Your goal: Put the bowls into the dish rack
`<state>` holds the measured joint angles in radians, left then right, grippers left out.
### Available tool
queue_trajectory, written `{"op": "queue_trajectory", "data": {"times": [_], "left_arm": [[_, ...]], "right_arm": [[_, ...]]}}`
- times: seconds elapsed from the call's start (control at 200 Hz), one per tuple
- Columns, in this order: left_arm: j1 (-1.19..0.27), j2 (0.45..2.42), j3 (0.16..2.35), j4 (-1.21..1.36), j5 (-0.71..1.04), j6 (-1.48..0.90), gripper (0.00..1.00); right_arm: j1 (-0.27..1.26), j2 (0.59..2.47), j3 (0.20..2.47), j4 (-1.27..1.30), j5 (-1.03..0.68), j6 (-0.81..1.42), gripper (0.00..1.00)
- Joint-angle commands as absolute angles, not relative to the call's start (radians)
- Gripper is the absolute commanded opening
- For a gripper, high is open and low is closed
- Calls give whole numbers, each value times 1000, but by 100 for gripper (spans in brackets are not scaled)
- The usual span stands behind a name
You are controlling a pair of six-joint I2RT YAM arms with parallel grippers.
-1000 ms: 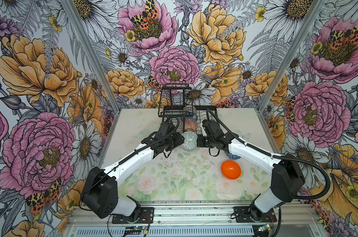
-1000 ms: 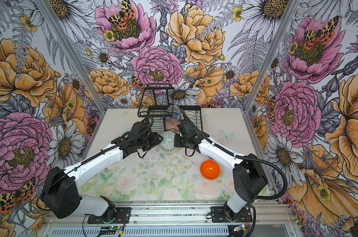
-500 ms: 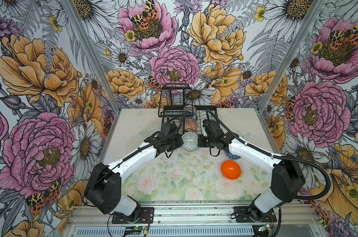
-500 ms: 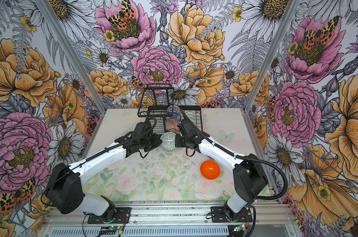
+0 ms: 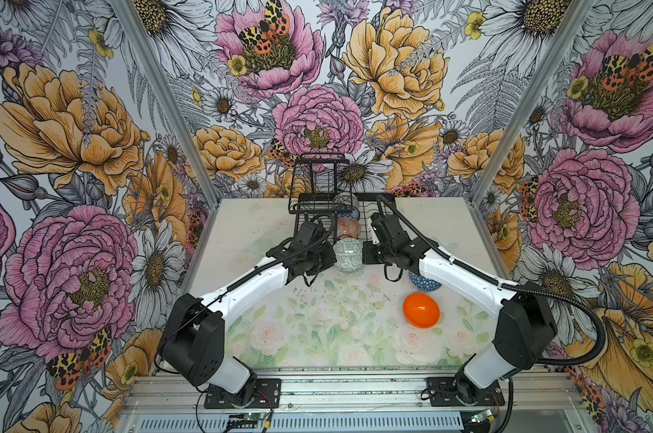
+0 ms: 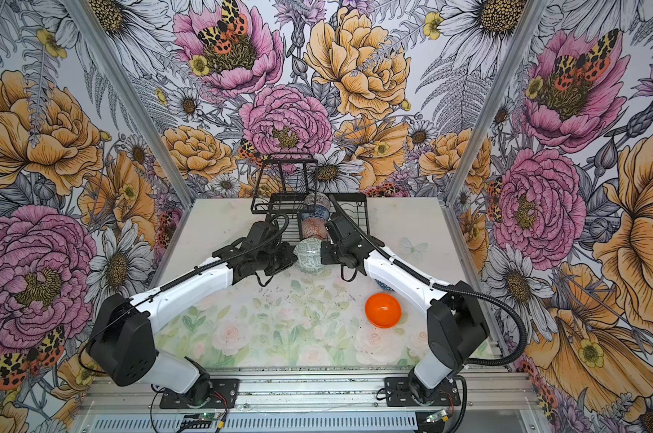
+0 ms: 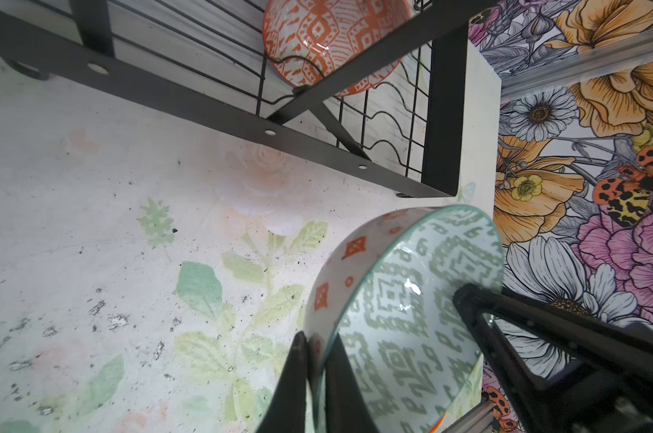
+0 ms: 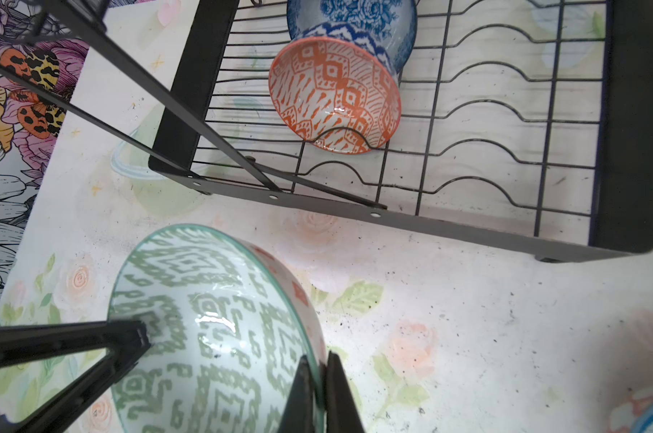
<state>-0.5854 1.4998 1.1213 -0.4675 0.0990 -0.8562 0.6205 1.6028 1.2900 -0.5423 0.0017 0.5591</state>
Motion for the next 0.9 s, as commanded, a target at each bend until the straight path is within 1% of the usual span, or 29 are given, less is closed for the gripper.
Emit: {"op": "queue_trajectory", "data": {"times": [0.0, 0.05, 0.135, 0.305, 0.37, 0.435, 0.525, 0.57, 0.575, 0.64, 0.696, 0.801, 0.821, 0.846, 0.856, 0.861, 0.896], "left_arm": [[-589, 1502, 1160, -439, 65, -881, 0], [-589, 1497, 1164, -439, 52, -877, 0], [-591, 1491, 1171, -439, 31, -871, 0], [-595, 1486, 1189, -440, -11, -865, 0], [-597, 1489, 1206, -439, -21, -861, 0], [-601, 1491, 1223, -437, -33, -856, 0], [-610, 1492, 1255, -438, -59, -847, 0], [-614, 1491, 1271, -436, -73, -842, 0], [-615, 1491, 1274, -437, -75, -842, 0], [-621, 1484, 1300, -433, -100, -832, 0], [-628, 1480, 1318, -422, -110, -822, 0], [-642, 1470, 1352, -411, -138, -804, 0], [-646, 1467, 1357, -407, -145, -799, 0], [-653, 1464, 1363, -401, -159, -792, 0], [-655, 1462, 1364, -399, -166, -787, 0], [-657, 1460, 1365, -396, -169, -785, 0], [-667, 1453, 1371, -384, -196, -772, 0]], "right_arm": [[607, 1572, 1351, -487, -47, 597, 4], [599, 1566, 1358, -488, -56, 602, 6], [590, 1548, 1368, -489, -55, 606, 15], [568, 1516, 1399, -497, -55, 606, 16], [559, 1507, 1411, -500, -54, 606, 20], [549, 1496, 1423, -503, -54, 607, 25], [532, 1484, 1437, -505, -54, 611, 28], [517, 1475, 1445, -506, -54, 620, 31], [513, 1474, 1446, -506, -54, 625, 33], [485, 1463, 1460, -506, -59, 655, 42], [462, 1458, 1476, -506, -69, 679, 47], [416, 1452, 1520, -505, -83, 725, 67], [409, 1453, 1530, -504, -85, 731, 75], [400, 1453, 1544, -506, -87, 738, 89], [397, 1453, 1550, -506, -87, 741, 96], [395, 1453, 1554, -506, -86, 743, 98], [389, 1450, 1572, -506, -75, 752, 99]]}}
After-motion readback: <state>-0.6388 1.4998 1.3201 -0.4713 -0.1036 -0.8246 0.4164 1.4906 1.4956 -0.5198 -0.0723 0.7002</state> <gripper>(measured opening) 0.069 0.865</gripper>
